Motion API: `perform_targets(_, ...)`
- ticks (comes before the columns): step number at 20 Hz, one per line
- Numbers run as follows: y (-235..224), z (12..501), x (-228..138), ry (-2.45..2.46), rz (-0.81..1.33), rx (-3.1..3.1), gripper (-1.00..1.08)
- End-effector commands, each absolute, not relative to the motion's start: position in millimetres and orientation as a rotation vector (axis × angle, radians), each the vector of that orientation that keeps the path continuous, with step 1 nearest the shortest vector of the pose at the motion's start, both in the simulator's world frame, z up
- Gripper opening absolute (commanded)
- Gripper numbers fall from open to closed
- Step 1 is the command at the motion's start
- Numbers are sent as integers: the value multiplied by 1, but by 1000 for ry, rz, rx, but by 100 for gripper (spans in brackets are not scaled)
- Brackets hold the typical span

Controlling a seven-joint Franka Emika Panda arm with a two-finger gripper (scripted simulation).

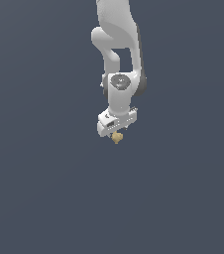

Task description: Pick up the object and move it to a goal position.

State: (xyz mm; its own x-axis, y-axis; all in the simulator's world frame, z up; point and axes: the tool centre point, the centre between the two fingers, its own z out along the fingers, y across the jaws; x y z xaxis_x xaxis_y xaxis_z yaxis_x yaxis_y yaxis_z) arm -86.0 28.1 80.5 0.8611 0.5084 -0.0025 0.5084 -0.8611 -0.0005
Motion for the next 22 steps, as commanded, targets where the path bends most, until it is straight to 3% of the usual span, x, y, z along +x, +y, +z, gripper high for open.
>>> perform_targets(1,29,80,-88,848,0,3025,100)
perform_targets(22,29,29,-89,850,0,3024,100)
